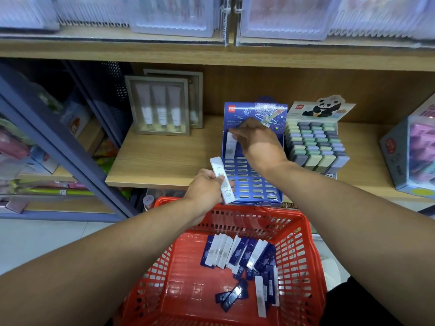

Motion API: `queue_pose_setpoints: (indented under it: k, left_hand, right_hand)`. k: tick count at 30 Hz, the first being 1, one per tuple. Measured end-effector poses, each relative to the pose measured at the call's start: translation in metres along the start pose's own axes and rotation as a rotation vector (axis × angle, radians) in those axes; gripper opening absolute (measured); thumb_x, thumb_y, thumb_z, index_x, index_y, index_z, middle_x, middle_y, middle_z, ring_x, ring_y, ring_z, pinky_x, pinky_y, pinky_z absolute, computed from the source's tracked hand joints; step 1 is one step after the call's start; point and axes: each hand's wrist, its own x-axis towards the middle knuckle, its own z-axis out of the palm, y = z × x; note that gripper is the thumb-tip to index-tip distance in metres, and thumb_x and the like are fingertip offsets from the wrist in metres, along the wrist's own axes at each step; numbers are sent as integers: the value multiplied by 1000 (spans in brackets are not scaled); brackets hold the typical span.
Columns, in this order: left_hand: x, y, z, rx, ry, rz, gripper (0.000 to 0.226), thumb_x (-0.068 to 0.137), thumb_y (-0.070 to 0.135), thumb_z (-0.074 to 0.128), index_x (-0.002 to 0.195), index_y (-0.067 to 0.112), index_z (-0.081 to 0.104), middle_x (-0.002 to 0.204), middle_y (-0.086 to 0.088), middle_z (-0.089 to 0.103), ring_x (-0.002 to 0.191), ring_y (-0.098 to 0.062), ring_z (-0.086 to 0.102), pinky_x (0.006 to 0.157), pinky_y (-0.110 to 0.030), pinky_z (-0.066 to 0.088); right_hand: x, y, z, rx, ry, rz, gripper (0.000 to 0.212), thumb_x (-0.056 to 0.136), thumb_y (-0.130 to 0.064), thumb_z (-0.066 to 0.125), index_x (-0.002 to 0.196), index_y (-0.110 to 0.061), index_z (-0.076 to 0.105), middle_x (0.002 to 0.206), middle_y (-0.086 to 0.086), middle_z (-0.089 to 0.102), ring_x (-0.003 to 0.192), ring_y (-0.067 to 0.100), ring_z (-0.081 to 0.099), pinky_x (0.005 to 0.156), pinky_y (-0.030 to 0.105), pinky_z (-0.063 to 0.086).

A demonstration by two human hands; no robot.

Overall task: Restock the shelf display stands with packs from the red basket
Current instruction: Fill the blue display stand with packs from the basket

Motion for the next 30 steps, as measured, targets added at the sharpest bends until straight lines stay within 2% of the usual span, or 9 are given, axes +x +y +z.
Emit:
queue_pose_setpoints:
  k: [1,5,12,14,17,21,24,26,30]
  left_hand:
    - [0,0,0,1,-1,-1,9,107,13,43,113,6,46,109,-17,72,101,-27,72,88,-52,59]
    - [-1,0,0,16,0,1,4,107,13,45,105,11,47,107,-16,73,99,-26,73,86,-50,60]
    - [-6,3,-2,89,-11,26,4,106,17,48,106,13,49,101,-12,75,95,-26,74,85,-53,60]
    - [-9,5,-2,108,-14,59,6,106,17,49,108,12,49,100,-9,75,92,-24,75,83,-52,61]
    - [-13,9,-1,145,-25,133,7,105,19,50,108,12,49,97,-9,76,90,-27,75,83,-56,59]
    - [-8,7,1,241,-47,205,6,90,42,55,87,38,53,99,-28,69,96,-49,66,81,-69,53]
    - [-9,9,4,272,-58,238,7,92,40,59,89,37,55,93,-18,72,92,-40,69,84,-63,55]
    - [-12,12,7,286,-25,284,9,97,31,63,98,30,54,89,-2,73,90,-26,68,87,-53,57]
    - [-22,11,4,611,-44,441,17,96,24,64,110,27,57,119,6,64,101,-12,64,85,-33,55]
  right_hand:
    - [0,-1,1,5,-11,27,27,103,-30,51,122,-20,67,99,-16,64,103,14,62,75,15,44]
    - [1,-5,-3,-9,65,10,17,99,-24,60,103,-19,76,102,0,74,93,20,67,87,37,52]
    - [2,-5,-5,-97,-58,63,21,99,-22,56,104,-9,72,105,10,67,96,31,64,86,40,51]
    - [-1,-5,-8,-78,-14,52,22,99,-29,58,105,-14,73,105,7,69,96,28,64,86,38,52]
    - [-8,-9,-14,54,27,-19,18,95,-39,64,105,-28,75,100,-9,69,89,9,62,84,30,51]
    - [-22,-9,-19,338,-190,32,20,89,-37,73,109,-31,71,89,-12,70,78,-2,62,74,18,48]
    - [-25,-1,-18,397,-193,50,7,87,-31,77,91,-32,72,82,-7,70,68,1,62,69,24,51]
    - [-21,4,-21,465,-109,101,12,85,-24,80,84,-32,71,78,-3,69,65,5,62,68,30,56]
    - [-9,20,-28,413,117,158,24,83,-15,80,79,-34,66,77,0,67,73,18,62,74,39,55]
